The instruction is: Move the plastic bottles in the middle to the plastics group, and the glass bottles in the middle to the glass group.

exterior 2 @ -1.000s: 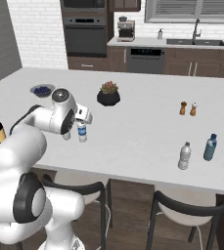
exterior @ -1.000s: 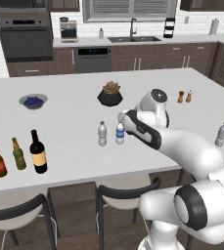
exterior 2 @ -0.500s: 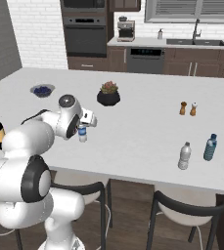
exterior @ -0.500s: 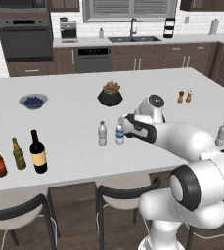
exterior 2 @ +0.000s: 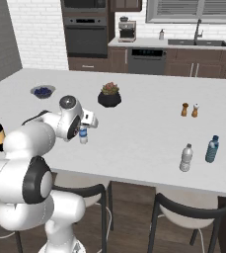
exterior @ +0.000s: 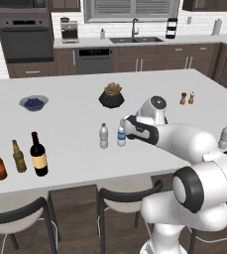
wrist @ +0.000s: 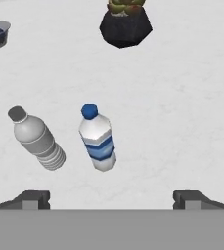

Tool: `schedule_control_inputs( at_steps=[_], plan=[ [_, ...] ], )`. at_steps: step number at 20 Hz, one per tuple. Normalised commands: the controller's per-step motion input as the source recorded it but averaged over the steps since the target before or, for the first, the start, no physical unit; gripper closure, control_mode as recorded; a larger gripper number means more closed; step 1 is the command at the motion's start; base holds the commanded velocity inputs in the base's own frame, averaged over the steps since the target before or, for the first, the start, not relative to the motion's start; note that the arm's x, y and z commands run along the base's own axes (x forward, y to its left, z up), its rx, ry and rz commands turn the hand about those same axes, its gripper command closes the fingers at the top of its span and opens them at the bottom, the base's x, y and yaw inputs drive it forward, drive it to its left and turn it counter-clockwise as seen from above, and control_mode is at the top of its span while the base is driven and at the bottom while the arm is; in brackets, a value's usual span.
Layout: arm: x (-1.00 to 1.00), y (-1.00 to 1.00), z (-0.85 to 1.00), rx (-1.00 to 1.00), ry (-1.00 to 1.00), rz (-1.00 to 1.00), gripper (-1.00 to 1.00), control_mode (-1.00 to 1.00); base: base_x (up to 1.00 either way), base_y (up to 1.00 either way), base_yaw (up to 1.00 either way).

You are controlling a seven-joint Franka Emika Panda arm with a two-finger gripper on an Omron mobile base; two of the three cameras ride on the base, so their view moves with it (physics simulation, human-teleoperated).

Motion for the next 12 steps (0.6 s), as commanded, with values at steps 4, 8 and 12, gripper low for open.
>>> schedule_control_inputs(
  at_steps=[4, 8, 12],
  plan=[
    [0.00, 0.19, 0.00, -0.02, -0.01, 0.09, -1.00, -1.00, 0.00, 0.00, 0.00],
    [0.04, 0.28, 0.00, 0.00, 0.00, 0.02, -1.00, -1.00, 0.00, 0.00, 0.00],
    [0.25, 0.00, 0.00, 0.00, 0.00, 0.00, -1.00, -1.00, 0.00, 0.00, 0.00]
  ],
)
